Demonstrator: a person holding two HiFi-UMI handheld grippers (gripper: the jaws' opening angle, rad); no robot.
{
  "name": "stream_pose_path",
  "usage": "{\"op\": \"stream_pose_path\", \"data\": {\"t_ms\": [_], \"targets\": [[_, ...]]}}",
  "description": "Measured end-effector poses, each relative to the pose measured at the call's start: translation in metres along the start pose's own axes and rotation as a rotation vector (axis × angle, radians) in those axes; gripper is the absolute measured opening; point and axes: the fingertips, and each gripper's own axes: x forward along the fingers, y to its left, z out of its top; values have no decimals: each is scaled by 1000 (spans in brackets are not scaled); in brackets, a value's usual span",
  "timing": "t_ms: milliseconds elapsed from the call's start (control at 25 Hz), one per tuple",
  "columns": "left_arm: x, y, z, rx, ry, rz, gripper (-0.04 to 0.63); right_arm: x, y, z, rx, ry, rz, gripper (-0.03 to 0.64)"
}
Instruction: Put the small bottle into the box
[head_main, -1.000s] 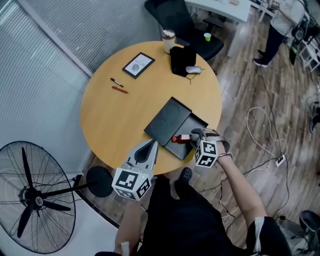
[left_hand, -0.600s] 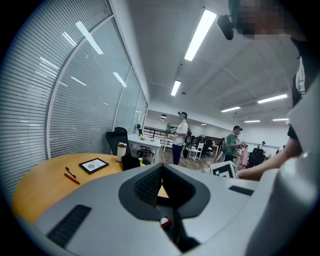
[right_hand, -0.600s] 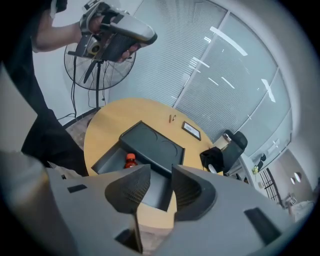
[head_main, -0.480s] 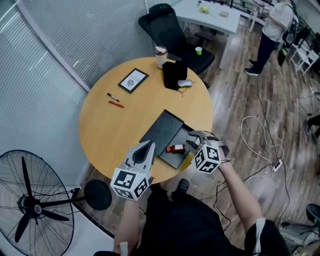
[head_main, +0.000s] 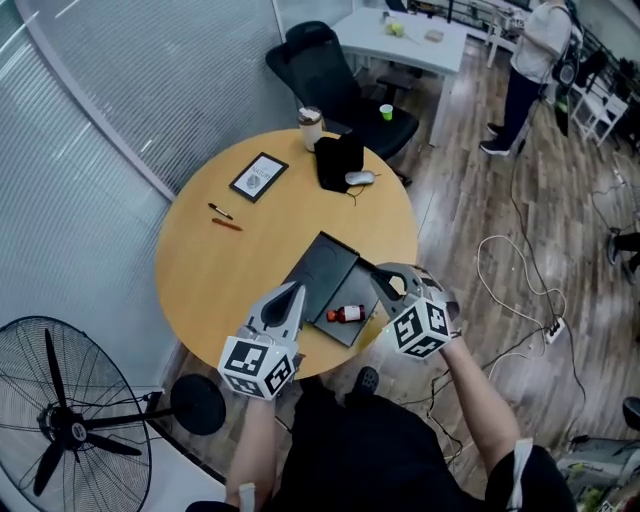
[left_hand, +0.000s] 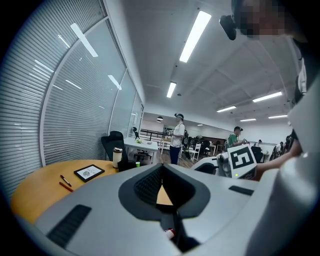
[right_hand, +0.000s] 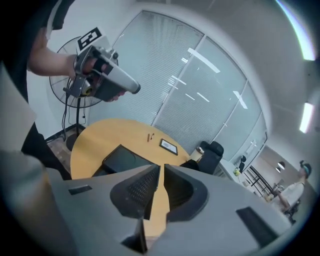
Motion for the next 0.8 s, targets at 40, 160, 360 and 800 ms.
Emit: {"op": "stream_pose_path", "data": {"t_ms": [40, 160, 360, 800], "targets": [[1, -1, 1, 1, -2, -3, -5, -4, -5, 4, 22, -17, -14, 46], [5, -4, 5, 6, -7, -13, -5, -17, -20, 15, 83, -65, -53, 28], [9, -7, 10, 13, -12, -26, -5, -34, -36, 31, 178, -142, -91, 11], [10, -14, 13, 22, -19, -39, -5, -64, -54, 47, 504, -329, -98, 9]]}}
